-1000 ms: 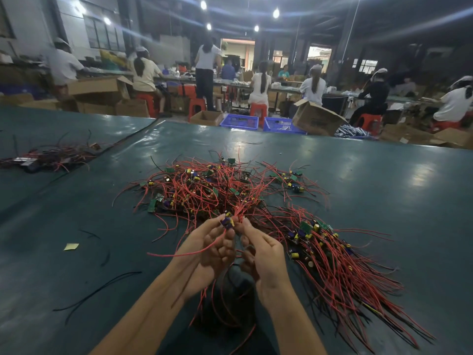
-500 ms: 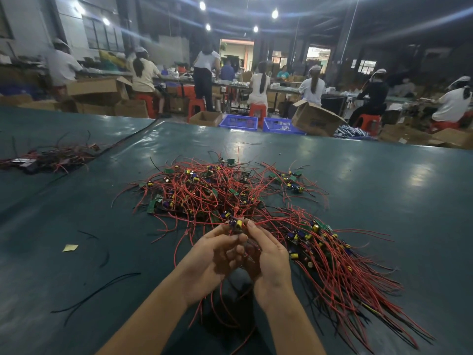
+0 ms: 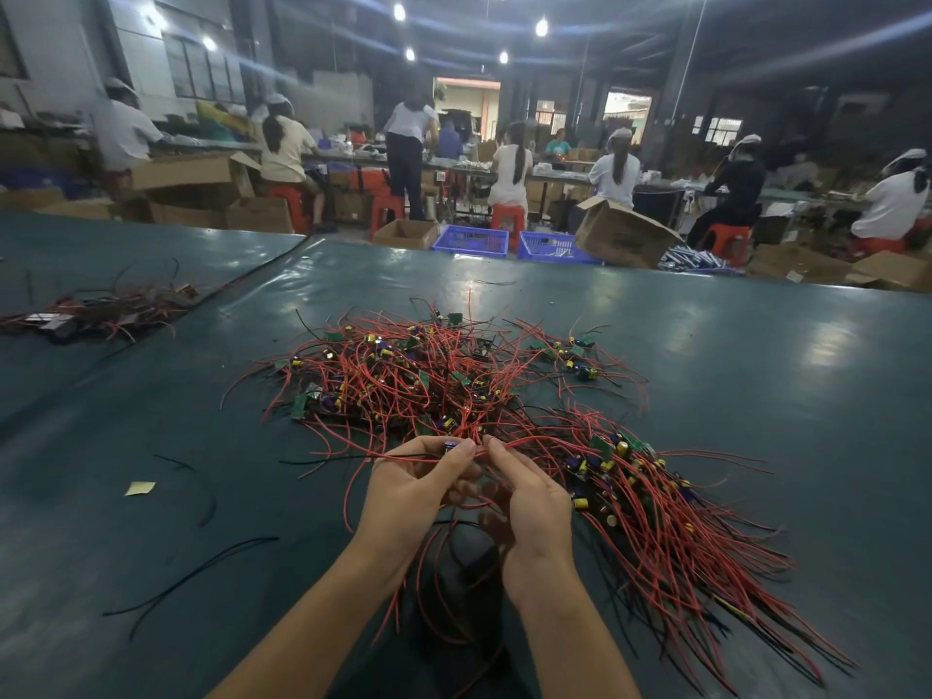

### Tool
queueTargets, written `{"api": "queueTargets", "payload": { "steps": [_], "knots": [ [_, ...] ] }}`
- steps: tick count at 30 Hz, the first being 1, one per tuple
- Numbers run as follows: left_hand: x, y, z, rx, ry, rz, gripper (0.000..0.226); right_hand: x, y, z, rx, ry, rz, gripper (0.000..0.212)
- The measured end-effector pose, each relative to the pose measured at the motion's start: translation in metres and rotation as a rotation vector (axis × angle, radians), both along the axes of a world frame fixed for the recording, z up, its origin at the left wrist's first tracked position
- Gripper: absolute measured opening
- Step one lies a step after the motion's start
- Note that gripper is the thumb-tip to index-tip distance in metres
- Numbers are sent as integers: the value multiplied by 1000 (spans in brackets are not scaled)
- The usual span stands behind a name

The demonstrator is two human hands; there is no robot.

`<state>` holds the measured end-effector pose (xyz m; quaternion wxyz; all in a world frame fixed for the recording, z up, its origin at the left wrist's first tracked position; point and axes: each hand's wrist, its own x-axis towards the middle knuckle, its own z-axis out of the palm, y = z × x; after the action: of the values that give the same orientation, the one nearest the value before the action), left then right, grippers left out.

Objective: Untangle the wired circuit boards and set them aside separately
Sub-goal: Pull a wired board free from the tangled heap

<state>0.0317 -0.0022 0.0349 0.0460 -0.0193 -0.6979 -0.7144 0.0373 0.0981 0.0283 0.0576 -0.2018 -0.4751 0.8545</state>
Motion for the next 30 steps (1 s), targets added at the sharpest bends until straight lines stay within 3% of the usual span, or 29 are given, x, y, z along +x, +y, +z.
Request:
{"api": "queueTargets", "payload": {
  "steps": [4,9,13,16,20,23,26,30],
  "knots": [
    [0,-1,0,11,18,-38,19,-4,15,1,22,-96,-147,9],
    [-2,-3,1,218,9,-143,9,-7,46,4,-93,-109,-291,16],
    [-2,-4,0,246,39,-162,22,-6,50,6,-119,-56,-283,20],
    [-6,-9,-2,249,71,-100,33,-3,46,6,-6,-33,-229,18],
    [-12,-17,-4,117,183,19,32,0,32,6,281,3,-143,20],
    [-12,-14,-7,26,260,-17,21,6,10,7,393,169,-62,15],
    [-8,-12,-12,-218,428,-97,44,11,0,11,362,323,8,13],
    [-7,-13,-19,-431,526,-205,67,12,5,11,442,328,-27,12]
  ]
}}
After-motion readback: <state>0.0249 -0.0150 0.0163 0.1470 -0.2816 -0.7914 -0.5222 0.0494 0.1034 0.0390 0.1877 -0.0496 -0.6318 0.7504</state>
